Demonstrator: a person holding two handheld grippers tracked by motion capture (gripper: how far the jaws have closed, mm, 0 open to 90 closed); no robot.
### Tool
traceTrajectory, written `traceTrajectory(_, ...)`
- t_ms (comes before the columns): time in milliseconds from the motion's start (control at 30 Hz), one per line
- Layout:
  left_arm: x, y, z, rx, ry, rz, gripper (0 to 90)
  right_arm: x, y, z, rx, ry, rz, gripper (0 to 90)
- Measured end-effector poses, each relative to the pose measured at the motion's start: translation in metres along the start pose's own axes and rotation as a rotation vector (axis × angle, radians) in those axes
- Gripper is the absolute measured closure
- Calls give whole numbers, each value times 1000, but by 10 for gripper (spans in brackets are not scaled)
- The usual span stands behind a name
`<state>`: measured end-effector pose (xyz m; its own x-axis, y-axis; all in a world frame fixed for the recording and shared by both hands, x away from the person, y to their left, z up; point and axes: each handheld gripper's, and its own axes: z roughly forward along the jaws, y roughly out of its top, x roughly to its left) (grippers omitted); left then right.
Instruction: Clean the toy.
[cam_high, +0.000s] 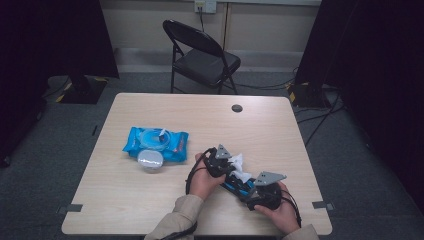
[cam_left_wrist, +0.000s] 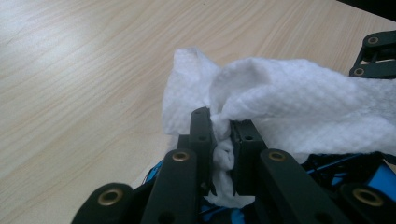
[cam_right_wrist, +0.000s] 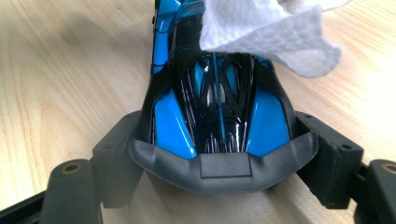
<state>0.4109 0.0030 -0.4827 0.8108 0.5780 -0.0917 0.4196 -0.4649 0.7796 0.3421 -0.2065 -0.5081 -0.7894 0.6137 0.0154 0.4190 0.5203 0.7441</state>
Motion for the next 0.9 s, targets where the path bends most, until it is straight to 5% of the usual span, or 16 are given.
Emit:
traceTrajectory(400,9,-4,-11,18,54,13,815,0,0,0,0,0,0,243)
traceTrajectory(833,32,-27,-27,22,108,-59,816,0,0,0,0,0,0,243)
traceTrajectory(900,35,-29,-28,61,131,-56,816,0,0,0,0,0,0,243)
